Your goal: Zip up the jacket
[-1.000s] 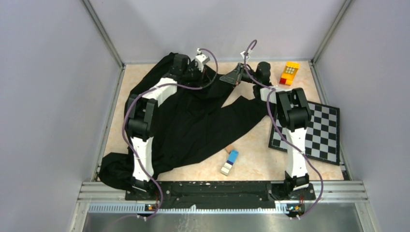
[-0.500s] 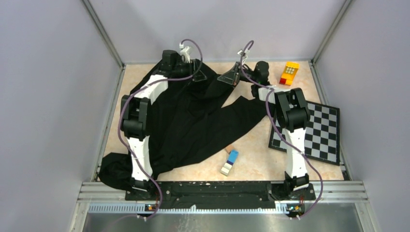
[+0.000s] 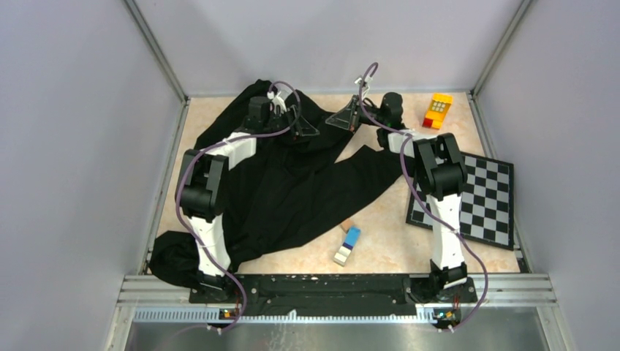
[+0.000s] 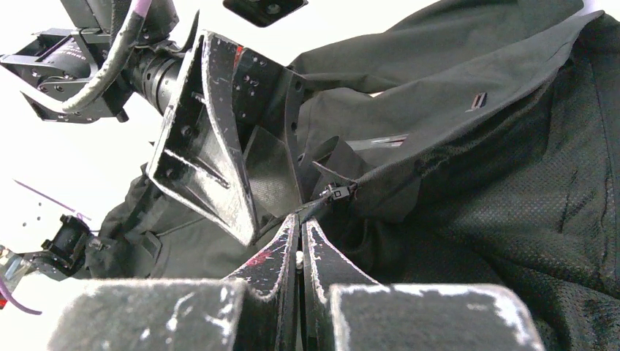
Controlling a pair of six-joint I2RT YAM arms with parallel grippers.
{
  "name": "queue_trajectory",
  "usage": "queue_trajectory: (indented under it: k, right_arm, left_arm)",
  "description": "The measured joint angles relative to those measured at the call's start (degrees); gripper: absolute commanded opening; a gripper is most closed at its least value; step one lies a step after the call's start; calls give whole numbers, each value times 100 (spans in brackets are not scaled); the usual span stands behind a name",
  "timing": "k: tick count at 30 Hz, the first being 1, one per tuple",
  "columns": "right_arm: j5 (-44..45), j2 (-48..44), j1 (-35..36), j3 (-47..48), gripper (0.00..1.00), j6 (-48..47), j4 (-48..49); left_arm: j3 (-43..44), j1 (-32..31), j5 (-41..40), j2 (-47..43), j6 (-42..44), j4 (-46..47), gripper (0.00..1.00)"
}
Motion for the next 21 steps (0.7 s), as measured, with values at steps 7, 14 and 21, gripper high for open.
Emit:
queue_trajectory:
  k: [7, 14, 21]
  right_arm:
    - [20, -11, 13, -7, 0, -17, -22]
    - [39, -52, 22, -7, 0, -17, -20]
    - [61, -52, 24, -13, 0, -17, -20]
  left_arm:
    - [-37, 55, -260, 0, -702, 400, 62]
    - [-136, 72, -221, 17, -1648, 1003, 61]
    - [-282, 72, -181, 179, -2463, 1668, 48]
